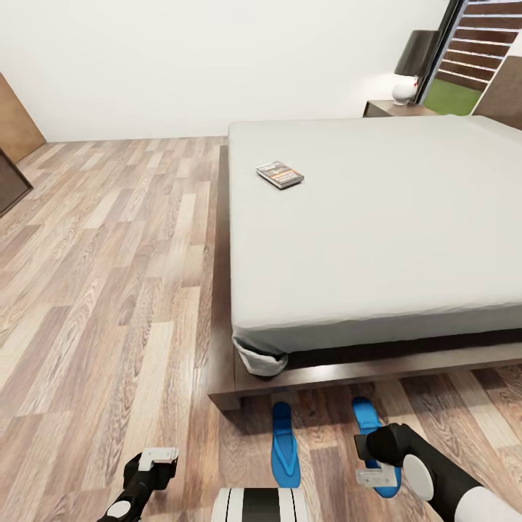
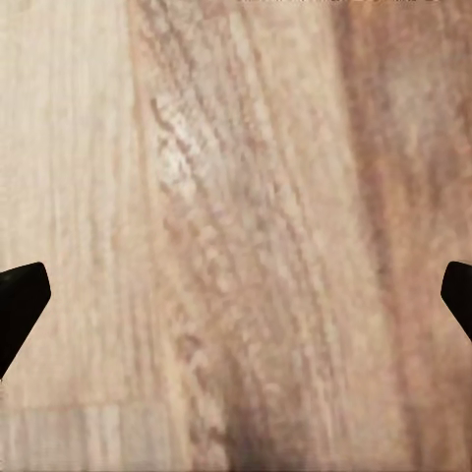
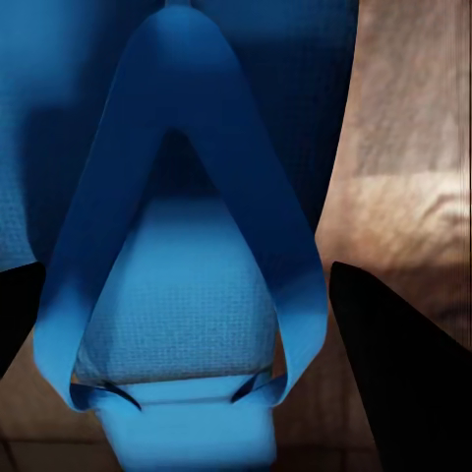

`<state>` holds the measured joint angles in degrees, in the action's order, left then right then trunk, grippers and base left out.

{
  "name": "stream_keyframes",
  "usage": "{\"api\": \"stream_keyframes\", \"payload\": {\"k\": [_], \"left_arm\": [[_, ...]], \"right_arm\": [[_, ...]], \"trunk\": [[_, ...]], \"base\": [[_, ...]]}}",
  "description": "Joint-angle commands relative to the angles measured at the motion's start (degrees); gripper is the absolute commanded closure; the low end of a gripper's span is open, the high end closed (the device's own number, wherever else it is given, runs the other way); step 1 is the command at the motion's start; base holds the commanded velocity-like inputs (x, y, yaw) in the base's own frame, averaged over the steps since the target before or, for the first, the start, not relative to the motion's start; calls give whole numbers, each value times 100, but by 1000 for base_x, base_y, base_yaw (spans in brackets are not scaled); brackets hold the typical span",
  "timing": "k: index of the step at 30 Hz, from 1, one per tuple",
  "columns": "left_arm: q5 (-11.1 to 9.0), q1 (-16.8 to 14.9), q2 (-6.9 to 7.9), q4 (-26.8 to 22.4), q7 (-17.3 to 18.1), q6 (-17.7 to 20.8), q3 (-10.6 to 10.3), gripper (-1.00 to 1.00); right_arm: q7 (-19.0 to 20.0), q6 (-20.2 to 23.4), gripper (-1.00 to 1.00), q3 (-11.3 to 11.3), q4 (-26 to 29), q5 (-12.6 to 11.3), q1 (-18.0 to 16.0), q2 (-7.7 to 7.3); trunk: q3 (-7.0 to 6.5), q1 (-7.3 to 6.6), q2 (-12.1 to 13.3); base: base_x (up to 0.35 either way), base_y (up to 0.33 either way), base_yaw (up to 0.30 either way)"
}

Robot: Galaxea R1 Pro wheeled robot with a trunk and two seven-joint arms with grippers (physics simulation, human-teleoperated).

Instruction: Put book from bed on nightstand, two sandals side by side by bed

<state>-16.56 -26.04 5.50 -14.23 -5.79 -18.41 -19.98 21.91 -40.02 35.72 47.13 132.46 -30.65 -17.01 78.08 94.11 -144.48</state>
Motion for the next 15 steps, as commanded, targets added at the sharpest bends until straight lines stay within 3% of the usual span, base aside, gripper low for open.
{"api": "stream_keyframes", "payload": {"k": [1, 15], "left_arm": [[-41, -1, 3, -1, -32, -15, -50, -100], [-41, -5, 3, 0, -26, -13, -42, -100]], "right_arm": [[15, -15, 100, 25, -6, -6, -13, 0], [-37, -15, 100, 161, -134, -7, -62, 38]], "trunk": [[4, -1, -2], [4, -1, -2]], "base": [[0, 21, 0], [23, 67, 0]]}}
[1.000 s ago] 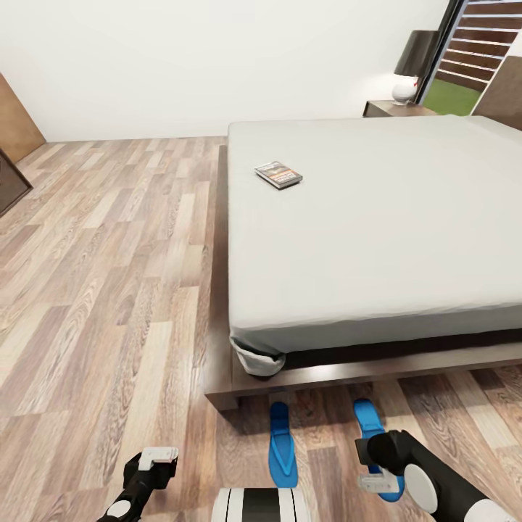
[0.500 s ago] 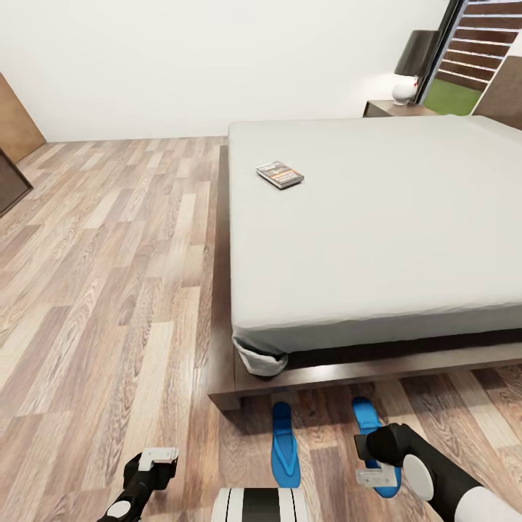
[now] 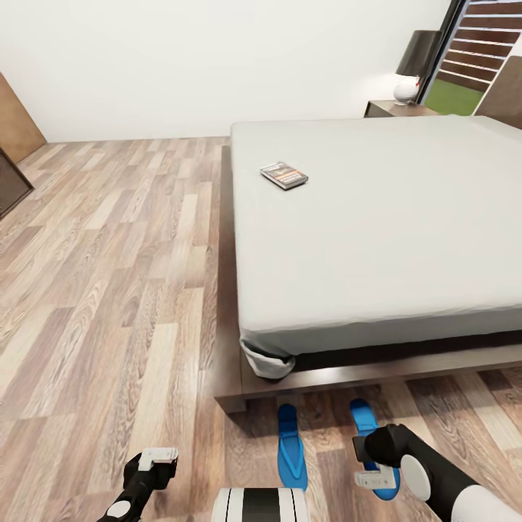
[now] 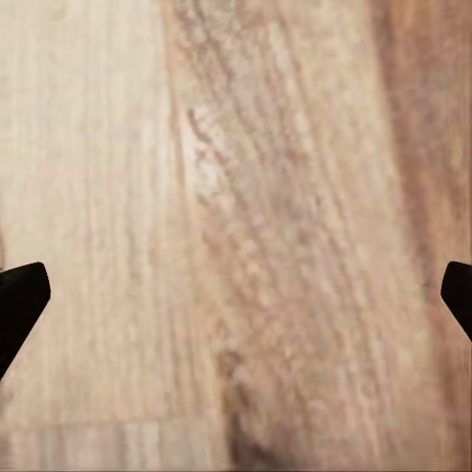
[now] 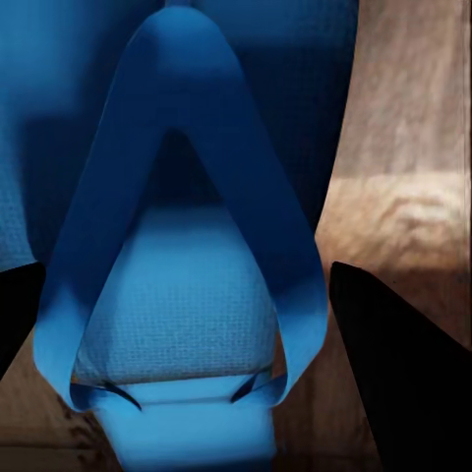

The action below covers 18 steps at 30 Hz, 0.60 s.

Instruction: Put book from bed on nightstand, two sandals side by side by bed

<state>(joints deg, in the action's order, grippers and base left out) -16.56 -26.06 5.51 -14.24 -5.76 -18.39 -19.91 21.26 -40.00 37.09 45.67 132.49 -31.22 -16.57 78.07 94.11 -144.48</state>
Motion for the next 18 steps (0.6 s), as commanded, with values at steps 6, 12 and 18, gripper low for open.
{"api": "stream_keyframes", "payload": {"k": [6, 12, 18], "left_arm": [[-42, 2, 3, 0, -33, -15, -48, -100], [-41, 2, 3, 0, -35, -15, -48, -100], [-40, 3, 3, 0, -34, -16, -48, -100]], "right_arm": [[27, -16, 100, 46, -60, -9, -27, 10], [22, -16, 100, 52, -175, -10, -54, 13], [-92, -16, 100, 52, -335, -10, -88, 13]], "trunk": [[4, -1, -2], [4, -1, -2], [4, -1, -2]], "base": [[2, 99, 0], [0, 140, 0], [0, 84, 0]]}}
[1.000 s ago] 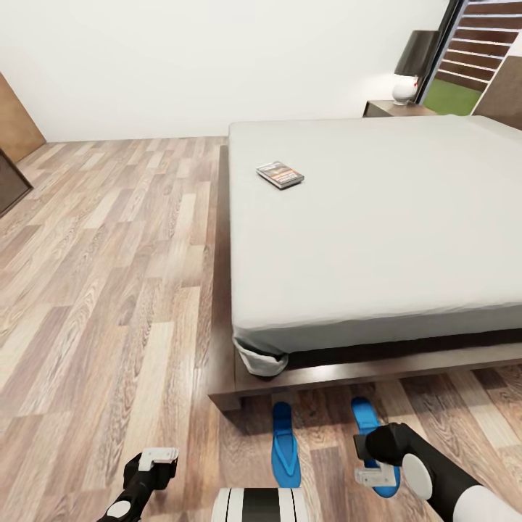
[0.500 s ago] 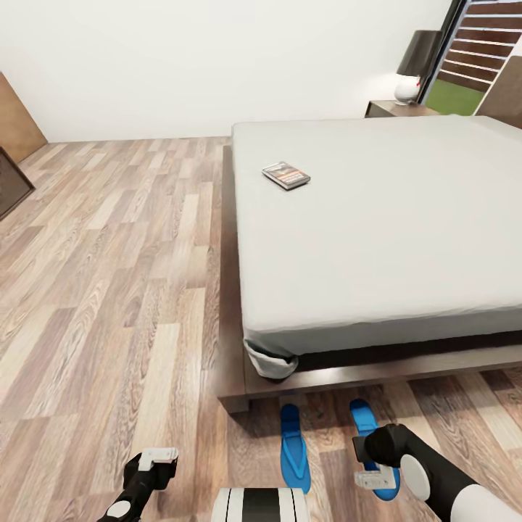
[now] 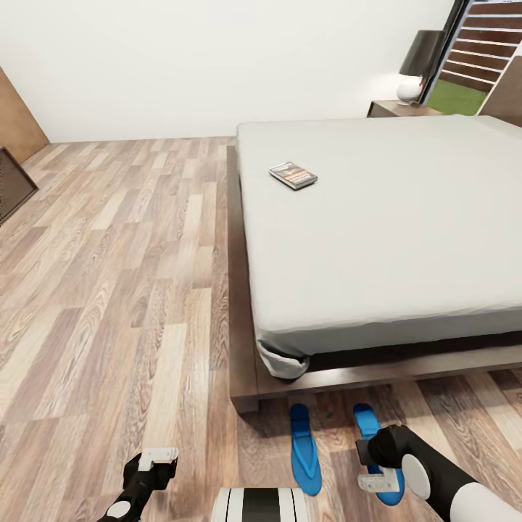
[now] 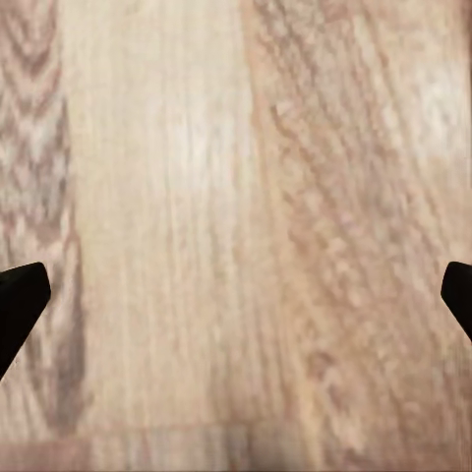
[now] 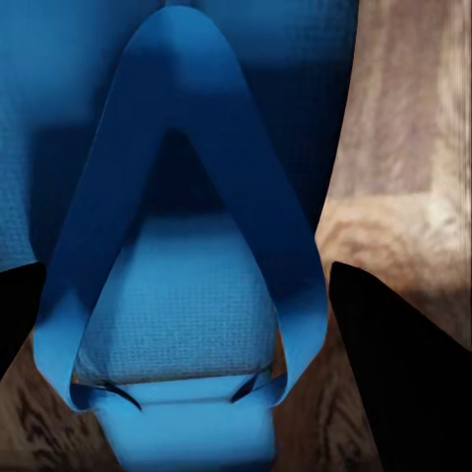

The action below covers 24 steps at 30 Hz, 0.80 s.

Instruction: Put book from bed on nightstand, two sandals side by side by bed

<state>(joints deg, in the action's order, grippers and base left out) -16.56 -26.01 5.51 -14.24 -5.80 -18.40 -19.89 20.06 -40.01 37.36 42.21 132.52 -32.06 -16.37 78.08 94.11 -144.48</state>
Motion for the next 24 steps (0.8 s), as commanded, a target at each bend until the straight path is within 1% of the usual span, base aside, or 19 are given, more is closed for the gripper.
{"api": "stream_keyframes", "payload": {"k": [1, 7, 12, 18, 19, 21, 24], "left_arm": [[-41, -2, 3, 0, -25, -15, -50, -100], [-41, -1, 3, 0, -37, -21, -56, -100], [-41, -4, 3, 0, -21, -17, -52, -100], [-41, -3, 3, 0, -41, -17, -55, -100], [-41, -3, 3, 0, -41, -17, -55, -100], [-41, -2, 3, 0, -43, -16, -57, -100], [-41, -3, 3, 0, -43, -15, -55, -100]], "right_arm": [[13, -15, 100, 25, -6, -11, -7, -6], [-46, -15, 100, 31, -79, -7, -18, -11], [-53, -15, 100, 34, -154, -7, -24, -14], [-55, -15, 100, 39, -267, -6, -26, -15], [-55, -15, 100, 56, -275, -6, -25, -15], [-55, -7, 100, 175, -292, -12, -26, -15], [-55, -1, 100, 249, -299, -14, -22, -11]], "trunk": [[4, -1, -2], [4, -1, -2], [4, -1, -2], [4, -1, -2], [4, -1, -2], [4, -1, -2], [4, -1, -2]], "base": [[0, 160, 0], [1, 64, 0], [86, 113, 0], [24, 30, 0], [8, 10, 0], [4, 5, 0], [2, 2, 0]]}}
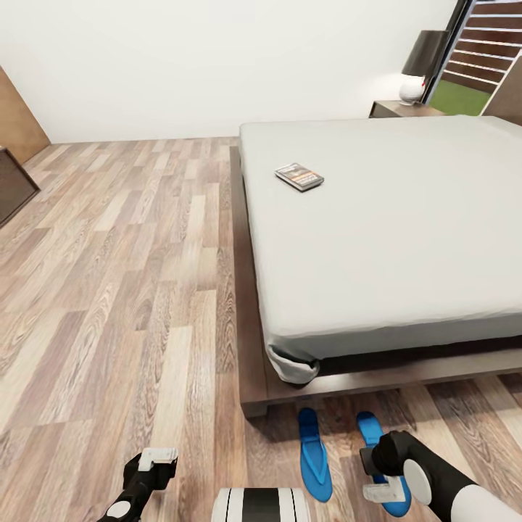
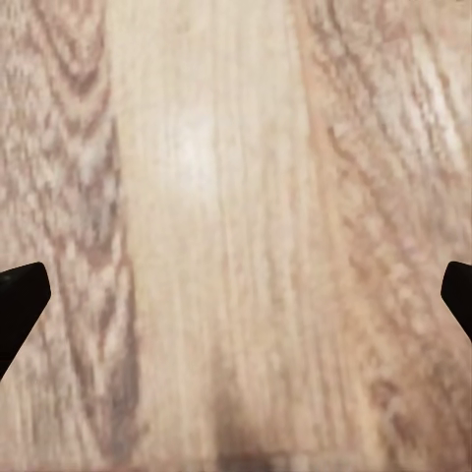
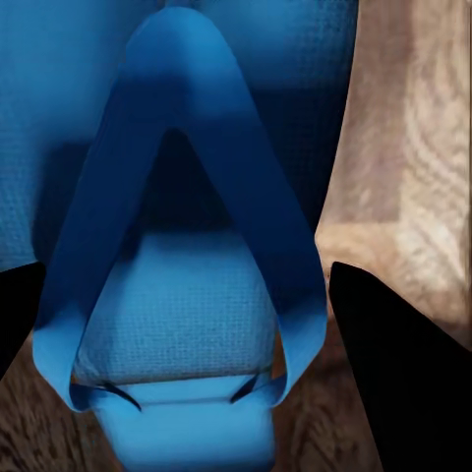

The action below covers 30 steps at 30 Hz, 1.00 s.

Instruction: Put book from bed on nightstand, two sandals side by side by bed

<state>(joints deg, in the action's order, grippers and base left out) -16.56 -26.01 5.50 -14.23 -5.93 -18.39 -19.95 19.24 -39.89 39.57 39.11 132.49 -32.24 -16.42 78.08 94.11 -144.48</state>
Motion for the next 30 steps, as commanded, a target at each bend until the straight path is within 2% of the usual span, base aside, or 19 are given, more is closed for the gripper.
{"api": "stream_keyframes", "payload": {"k": [1, 15, 17, 21, 30], "left_arm": [[-41, -2, 3, -1, -31, -16, -50, -100], [-41, -2, 3, -1, -23, -16, -52, -100], [-41, -5, 3, -1, -23, -16, -53, -100], [-41, -5, 3, -1, -22, -16, -53, -100], [-41, -8, 3, -1, -20, -16, -47, -100]], "right_arm": [[27, -13, 100, 40, 10, -12, -4, -5], [-154, 2, 100, 108, 7, -5, -2, -3], [-160, 7, 100, 249, 3, -4, -2, -5], [-172, 9, 100, 389, -4, -4, -2, -12], [-205, 8, 100, 437, -169, -4, -2, -20]], "trunk": [[4, -1, -2], [4, -1, -2], [4, -1, -2], [4, -1, -2], [4, -1, -2]], "base": [[1, 1, 0], [0, 0, 0], [0, 0, 0], [0, 0, 0], [3, 36, 0]]}}
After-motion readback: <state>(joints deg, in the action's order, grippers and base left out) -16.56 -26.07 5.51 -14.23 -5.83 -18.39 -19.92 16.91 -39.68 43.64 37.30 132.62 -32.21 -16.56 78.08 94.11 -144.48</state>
